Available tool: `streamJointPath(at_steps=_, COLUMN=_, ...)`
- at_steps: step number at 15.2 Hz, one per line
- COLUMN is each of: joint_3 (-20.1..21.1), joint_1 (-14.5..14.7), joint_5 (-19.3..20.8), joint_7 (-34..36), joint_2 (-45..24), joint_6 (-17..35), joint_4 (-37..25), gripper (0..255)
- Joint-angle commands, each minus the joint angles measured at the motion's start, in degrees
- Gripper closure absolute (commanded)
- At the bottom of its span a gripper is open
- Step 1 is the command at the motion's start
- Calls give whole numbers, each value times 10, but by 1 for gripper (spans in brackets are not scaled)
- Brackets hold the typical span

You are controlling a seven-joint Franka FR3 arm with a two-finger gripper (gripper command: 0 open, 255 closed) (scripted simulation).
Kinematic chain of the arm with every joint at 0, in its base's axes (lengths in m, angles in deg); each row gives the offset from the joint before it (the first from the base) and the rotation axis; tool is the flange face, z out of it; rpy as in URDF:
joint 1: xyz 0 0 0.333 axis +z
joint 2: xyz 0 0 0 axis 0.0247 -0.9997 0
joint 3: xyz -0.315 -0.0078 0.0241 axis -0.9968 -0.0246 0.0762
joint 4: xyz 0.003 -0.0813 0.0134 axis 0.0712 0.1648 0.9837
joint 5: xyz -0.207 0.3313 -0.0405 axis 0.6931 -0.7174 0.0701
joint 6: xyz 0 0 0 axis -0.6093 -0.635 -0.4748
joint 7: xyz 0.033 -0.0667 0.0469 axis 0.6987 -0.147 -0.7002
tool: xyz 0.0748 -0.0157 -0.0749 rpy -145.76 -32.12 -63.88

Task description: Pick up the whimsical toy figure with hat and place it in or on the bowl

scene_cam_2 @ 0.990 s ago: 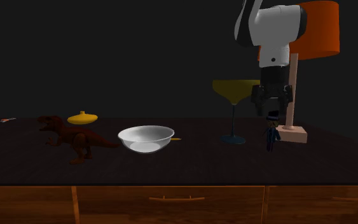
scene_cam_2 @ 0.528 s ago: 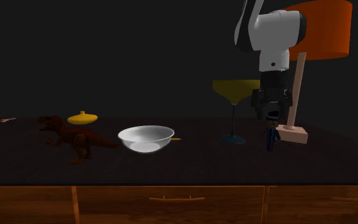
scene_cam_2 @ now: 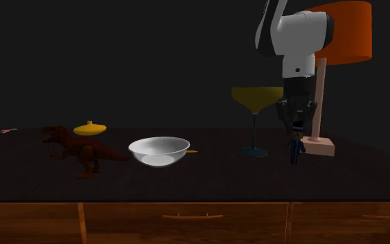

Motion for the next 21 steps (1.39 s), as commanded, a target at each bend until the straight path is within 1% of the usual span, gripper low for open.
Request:
streamJointPath(at_steps=1, joint_3=0, joint_1=0, joint_5=0, joint_7=0, joint_2=0, joint_6=0, joint_4=0, gripper=255)
streamJointPath(at_steps=4, joint_3=0, joint_1=0, joint_5=0, joint_7=0, joint_2=0, joint_6=0, joint_4=0, gripper=255)
streamJointPath(at_steps=21, joint_3=-6, joint_1=5, joint_5=22, joint_7=13, joint_2=46, joint_6=-119, joint_4=-77, gripper=255)
